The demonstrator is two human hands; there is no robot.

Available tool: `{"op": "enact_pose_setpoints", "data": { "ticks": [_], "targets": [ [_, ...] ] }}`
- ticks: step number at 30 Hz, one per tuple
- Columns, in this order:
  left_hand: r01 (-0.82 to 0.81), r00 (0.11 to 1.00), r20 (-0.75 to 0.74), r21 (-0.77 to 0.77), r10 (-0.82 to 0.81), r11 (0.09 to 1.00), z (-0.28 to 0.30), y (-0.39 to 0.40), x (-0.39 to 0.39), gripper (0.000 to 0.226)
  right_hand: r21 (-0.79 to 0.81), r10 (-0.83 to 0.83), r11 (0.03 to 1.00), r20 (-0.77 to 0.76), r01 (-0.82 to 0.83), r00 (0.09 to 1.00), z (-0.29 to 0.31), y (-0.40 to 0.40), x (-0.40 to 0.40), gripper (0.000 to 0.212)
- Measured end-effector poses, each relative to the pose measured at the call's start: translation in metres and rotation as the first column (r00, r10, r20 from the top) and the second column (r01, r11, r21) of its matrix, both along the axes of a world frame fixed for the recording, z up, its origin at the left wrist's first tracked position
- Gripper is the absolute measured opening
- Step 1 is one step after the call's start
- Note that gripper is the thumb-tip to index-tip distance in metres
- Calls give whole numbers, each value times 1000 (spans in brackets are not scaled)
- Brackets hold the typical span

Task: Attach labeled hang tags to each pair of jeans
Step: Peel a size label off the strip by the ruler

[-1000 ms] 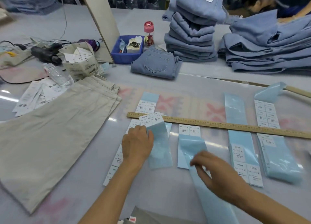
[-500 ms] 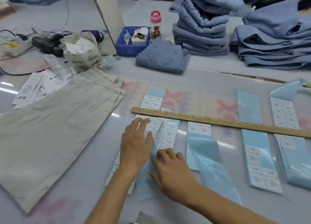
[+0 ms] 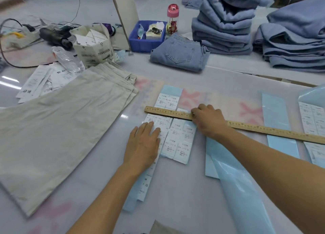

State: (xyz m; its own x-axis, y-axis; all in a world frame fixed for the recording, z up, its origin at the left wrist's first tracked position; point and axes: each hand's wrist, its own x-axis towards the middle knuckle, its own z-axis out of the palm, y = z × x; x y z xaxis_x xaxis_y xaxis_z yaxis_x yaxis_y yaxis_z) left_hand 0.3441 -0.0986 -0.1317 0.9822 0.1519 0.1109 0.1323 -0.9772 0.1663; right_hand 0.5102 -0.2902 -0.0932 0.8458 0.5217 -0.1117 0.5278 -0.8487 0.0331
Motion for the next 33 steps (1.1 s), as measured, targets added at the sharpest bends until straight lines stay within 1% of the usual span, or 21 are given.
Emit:
{"op": "enact_pose_setpoints", "data": {
  "ticks": [3, 6, 8, 10, 11, 12, 14, 15, 17, 18, 19, 20, 21, 22, 24, 25, 27, 28, 29, 31, 33],
  "targets": [
    [16, 998, 60, 7, -16, 1000, 0, -5, 3, 32, 1, 70, 998, 89, -71, 994, -3, -3, 2, 20],
    [16, 997, 69, 10, -17, 1000, -1, -7, 12, 36, 57, 104, 991, 196, -118, 975, -3, -6, -4, 20],
    [-12, 1000, 28, -4, 12, 1000, -1, -10, 20, 42, 80, 136, 986, 141, -148, 981, 0, -6, -11, 26],
    [-53, 998, 27, -43, 54, 998, 8, -15, 22, 41, 163, 120, 979, 17, -121, 993, 5, -9, -17, 35],
    [-70, 995, 66, -84, 76, 994, 15, -18, 19, 36, 242, 87, 967, -18, -80, 996, 11, -14, -20, 37],
    [-94, 984, 139, -135, 112, 986, 22, -23, 13, 31, 336, 48, 941, -30, -35, 998, 17, -22, -24, 37],
    [-115, 940, 286, -246, 186, 962, 30, -36, -5, 28, 510, -18, 859, -33, 33, 999, 27, -45, -35, 31],
    [-88, 929, 322, -287, 182, 954, 33, -44, -12, 28, 566, -48, 822, -45, 66, 998, 31, -61, -44, 28],
    [40, 940, 336, -295, 64, 954, 35, -65, -22, 26, 605, -162, 769, -129, 207, 978, 33, -96, -67, 25],
    [126, 945, 325, -291, -26, 948, 36, -77, -24, 26, 590, -250, 737, -217, 330, 944, 31, -114, -81, 27],
    [213, 946, 301, -292, -122, 932, 37, -89, -23, 29, 544, -341, 690, -336, 477, 878, 28, -129, -95, 31],
    [298, 937, 270, -293, -220, 908, 36, -100, -20, 32, 473, -412, 629, -469, 616, 781, 26, -140, -110, 38],
    [362, 926, 222, -303, -304, 881, 34, -110, -16, 36, 394, -447, 584, -573, 709, 687, 24, -148, -124, 43],
    [400, 916, 169, -321, -364, 858, 31, -119, -12, 41, 338, -450, 583, -623, 739, 640, 21, -154, -137, 45],
    [420, 904, 65, -326, -423, 847, 26, -131, -4, 52, 296, -437, 617, -642, 730, 630, 16, -159, -155, 38],
    [434, 897, 61, -314, -438, 844, 27, -135, -2, 58, 300, -431, 619, -643, 726, 633, 16, -159, -163, 29],
    [439, 898, 127, -308, -421, 844, 30, -138, 1, 69, 306, -384, 657, -651, 689, 655, 16, -158, -175, 10],
    [424, 905, 167, -305, -390, 853, 30, -138, 3, 72, 295, -348, 700, -654, 650, 672, 17, -158, -181, 9],
    [409, 911, 184, -301, -368, 862, 30, -138, 5, 72, 273, -303, 757, -659, 594, 689, 18, -157, -187, 10],
    [404, 914, 161, -265, -373, 875, 26, -139, 7, 61, 207, -201, 876, -664, 435, 720, 22, -156, -195, 6],
    [433, 900, 56, -242, -433, 868, 18, -142, 7, 51, 169, -111, 948, -617, 268, 779, 25, -154, -196, 11]
  ]
}}
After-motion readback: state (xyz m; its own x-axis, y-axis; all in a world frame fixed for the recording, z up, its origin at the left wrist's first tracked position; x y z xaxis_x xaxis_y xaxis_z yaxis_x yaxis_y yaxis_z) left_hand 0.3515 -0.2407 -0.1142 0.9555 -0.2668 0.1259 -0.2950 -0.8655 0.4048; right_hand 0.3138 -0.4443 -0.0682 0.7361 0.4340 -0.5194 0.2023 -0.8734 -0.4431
